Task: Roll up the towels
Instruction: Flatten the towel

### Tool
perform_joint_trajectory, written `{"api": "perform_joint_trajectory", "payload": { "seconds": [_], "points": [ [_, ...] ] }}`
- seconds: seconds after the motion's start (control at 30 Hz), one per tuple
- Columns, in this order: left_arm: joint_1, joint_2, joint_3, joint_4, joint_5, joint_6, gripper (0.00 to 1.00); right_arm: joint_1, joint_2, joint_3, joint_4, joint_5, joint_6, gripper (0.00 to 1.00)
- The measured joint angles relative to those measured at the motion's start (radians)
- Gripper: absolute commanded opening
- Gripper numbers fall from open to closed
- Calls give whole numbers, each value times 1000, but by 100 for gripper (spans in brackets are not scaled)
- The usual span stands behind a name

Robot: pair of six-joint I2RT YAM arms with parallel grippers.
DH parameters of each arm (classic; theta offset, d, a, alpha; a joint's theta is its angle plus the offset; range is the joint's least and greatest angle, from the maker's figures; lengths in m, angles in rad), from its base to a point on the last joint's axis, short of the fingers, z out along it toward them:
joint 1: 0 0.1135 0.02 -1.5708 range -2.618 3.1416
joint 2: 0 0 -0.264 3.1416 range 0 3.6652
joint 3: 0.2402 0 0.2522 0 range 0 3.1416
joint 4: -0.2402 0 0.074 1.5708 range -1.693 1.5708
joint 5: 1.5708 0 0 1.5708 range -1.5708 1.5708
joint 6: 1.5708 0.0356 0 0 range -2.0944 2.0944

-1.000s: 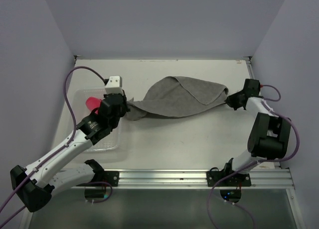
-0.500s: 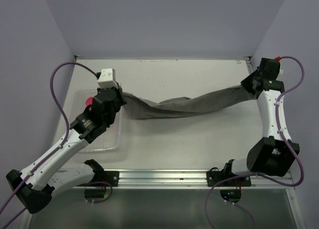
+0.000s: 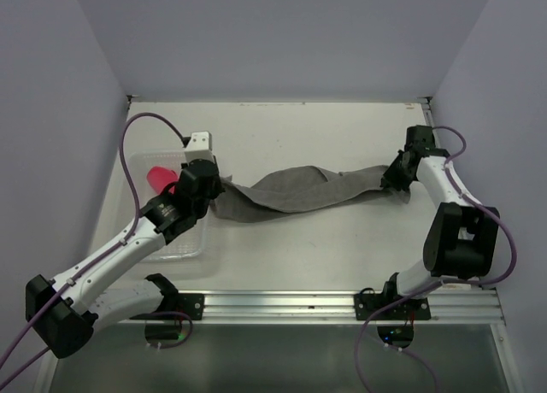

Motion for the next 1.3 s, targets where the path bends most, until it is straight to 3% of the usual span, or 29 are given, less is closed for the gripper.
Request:
{"api": "perform_joint_trajectory", "payload": {
  "seconds": [0.07,0.33,0.53,0.7,1.3],
  "points": [
    [0,3,-7,-1,4,-8,0,-10,-12,-39,-1,-2,11,29],
    [0,17,-16,0,2,-15,0,-141,-101,-150,40,-18,89,38],
    [6,18,-19,1,-3,-15,0,-303,-182,-279,106,-58,153,40],
    [18,14,-31,6,-3,-14,0,-398,-154,-330,163,-107,172,38],
    [80,-14,-84,60,106,-14,0,-389,-27,-291,218,-39,111,43]
  ]
}}
